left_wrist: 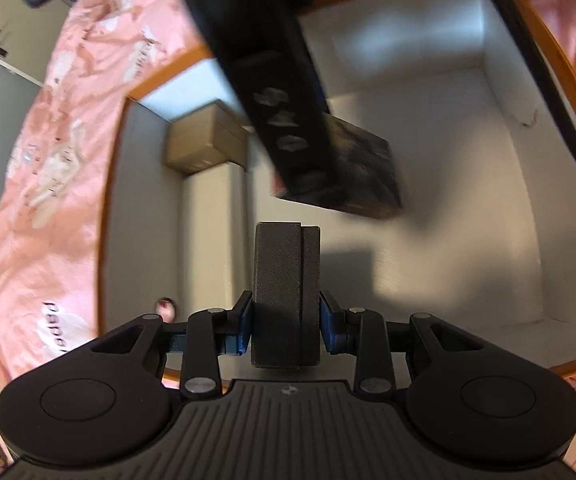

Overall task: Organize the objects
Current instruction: 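Carry the red card box over the orange box with the right gripper, then lower the grey box into the box with the left gripper while the right gripper lowers the red card box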

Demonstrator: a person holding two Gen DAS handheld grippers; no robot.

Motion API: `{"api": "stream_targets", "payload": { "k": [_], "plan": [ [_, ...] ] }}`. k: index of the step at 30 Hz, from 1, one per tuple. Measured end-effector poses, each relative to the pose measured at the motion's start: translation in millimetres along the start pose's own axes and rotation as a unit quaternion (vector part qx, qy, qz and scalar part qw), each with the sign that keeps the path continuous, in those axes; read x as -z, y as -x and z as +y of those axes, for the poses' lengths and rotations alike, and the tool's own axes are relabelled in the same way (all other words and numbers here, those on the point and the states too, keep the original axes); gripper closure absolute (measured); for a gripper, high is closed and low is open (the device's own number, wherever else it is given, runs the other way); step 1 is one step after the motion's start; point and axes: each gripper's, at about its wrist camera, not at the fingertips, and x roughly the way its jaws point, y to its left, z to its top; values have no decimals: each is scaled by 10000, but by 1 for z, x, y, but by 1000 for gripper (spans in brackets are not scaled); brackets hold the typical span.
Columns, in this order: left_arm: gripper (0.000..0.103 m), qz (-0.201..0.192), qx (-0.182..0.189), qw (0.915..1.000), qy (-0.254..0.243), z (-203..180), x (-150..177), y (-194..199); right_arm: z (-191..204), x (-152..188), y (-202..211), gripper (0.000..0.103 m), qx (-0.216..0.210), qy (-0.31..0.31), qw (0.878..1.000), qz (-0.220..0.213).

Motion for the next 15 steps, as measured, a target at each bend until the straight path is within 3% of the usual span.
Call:
{"api": "stream_targets", "payload": {
  "k": [4,8,10,13,15],
  "plan": [
    [65,86,303,9991,271,3,0,-6,2,-2,-1,42,51,22,10000,-8],
    [65,6,326,9986,416,7,1,-7,1,-3,-1,42,73,29,10000,-21],
    [66,-25,195,9991,370,9,1,-7,1,-3,-1,42,74,29,10000,-30],
    [66,-63,-315,9995,-45,4,2,-10,1,-3,-1,42,72,31,9999,-78],
    [66,-21,-336,9994,-11,6,1,-14,1,-5,0,42,39,14,9999,-98]
  ]
}}
